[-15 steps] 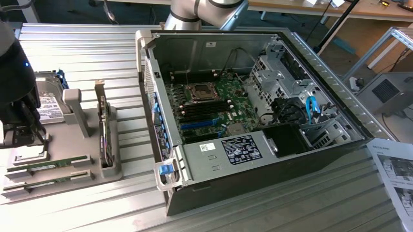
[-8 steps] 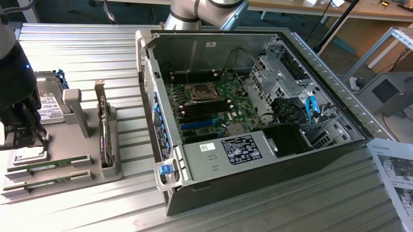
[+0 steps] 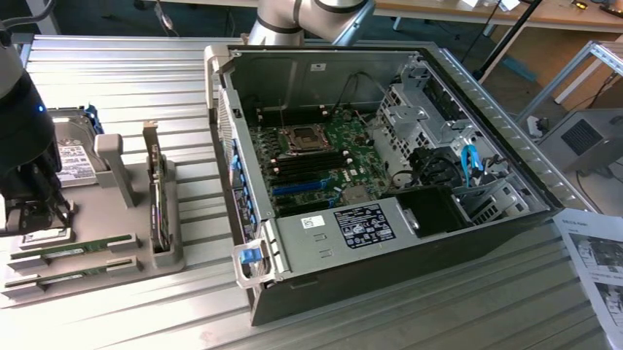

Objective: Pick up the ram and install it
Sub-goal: 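Pick up the ram and move it above insertion slot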

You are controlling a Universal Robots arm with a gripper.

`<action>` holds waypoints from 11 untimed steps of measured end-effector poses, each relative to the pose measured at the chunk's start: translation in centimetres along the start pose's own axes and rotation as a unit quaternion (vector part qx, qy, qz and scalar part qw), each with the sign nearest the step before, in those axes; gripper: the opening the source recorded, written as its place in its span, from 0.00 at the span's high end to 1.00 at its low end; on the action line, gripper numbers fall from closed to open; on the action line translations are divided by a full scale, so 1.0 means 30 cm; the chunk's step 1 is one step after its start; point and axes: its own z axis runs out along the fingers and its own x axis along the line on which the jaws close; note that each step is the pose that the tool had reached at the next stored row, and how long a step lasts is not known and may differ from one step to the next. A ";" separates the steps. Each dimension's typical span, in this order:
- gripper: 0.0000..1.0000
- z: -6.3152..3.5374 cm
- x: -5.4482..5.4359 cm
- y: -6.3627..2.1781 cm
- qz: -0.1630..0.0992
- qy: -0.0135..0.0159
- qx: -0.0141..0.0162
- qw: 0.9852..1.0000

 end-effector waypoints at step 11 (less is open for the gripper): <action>0.76 0.046 0.024 -0.003 0.000 0.000 0.000 1.000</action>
